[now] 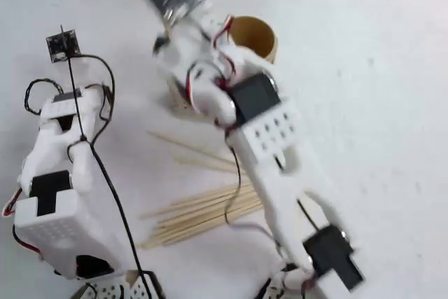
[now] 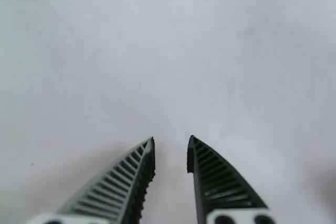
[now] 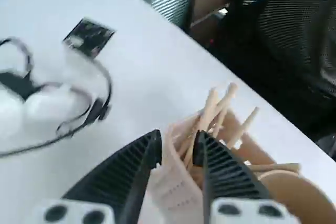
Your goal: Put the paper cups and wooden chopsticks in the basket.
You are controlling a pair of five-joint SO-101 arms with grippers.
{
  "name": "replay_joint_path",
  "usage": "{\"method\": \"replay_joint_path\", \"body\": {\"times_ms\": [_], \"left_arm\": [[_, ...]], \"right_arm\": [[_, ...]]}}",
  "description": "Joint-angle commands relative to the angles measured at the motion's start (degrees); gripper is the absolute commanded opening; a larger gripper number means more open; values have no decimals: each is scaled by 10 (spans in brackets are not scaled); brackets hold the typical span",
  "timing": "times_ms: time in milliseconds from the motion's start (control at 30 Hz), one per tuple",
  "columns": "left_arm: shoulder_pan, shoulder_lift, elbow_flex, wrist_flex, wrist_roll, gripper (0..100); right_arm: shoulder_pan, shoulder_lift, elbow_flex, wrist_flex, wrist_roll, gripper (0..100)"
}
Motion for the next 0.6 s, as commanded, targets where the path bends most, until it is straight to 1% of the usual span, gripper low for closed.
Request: {"method": "replay_joint_path", "body": {"times_ms": [0,67,133,167,233,333,433,567], "left_arm": [[2,-2,-25,-11,-8,116],[2,-2,-25,-10,-8,116],[2,-2,-25,-10,-8,116],[2,-2,-25,-10,-8,116],[2,-2,-25,-10,-8,116],[2,-2,-25,-10,-8,116],[2,-2,-25,-10,-8,116],[2,-2,-25,-10,-8,116]], "right_arm": [[-48,-29,-21,165,92,134],[-56,-10,2,220,103,173],[-56,16,58,230,128,208],[-55,30,98,217,141,221],[-49,60,189,153,158,230],[-21,96,302,18,176,217],[15,128,373,-88,196,187],[37,160,422,-170,225,166]]}}
